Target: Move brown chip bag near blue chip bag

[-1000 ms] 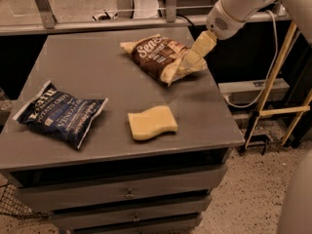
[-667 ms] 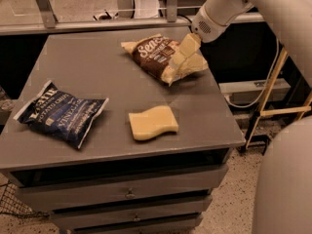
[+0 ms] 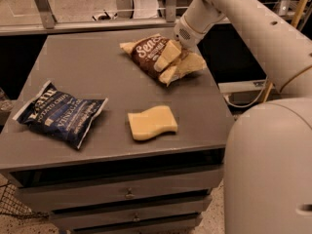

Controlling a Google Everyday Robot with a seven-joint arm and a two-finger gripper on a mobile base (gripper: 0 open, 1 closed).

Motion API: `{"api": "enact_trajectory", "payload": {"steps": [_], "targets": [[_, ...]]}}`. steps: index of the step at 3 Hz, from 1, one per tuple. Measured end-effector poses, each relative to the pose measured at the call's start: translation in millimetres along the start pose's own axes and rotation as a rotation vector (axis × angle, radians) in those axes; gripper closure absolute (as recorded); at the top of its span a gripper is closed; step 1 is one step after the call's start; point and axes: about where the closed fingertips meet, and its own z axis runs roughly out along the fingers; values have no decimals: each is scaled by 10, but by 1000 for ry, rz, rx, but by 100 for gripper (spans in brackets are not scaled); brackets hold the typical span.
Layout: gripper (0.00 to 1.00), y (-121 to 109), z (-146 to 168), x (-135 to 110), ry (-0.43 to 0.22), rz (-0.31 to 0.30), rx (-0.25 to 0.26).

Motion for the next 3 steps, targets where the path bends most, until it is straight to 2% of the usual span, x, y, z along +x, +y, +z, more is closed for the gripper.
{"api": "enact_trajectory", "payload": {"steps": [1, 2, 3], "targets": [[42, 38, 83, -91, -3, -21, -20], [65, 282, 46, -255, -39, -108, -70], [87, 697, -40, -523, -93, -259, -154]]}}
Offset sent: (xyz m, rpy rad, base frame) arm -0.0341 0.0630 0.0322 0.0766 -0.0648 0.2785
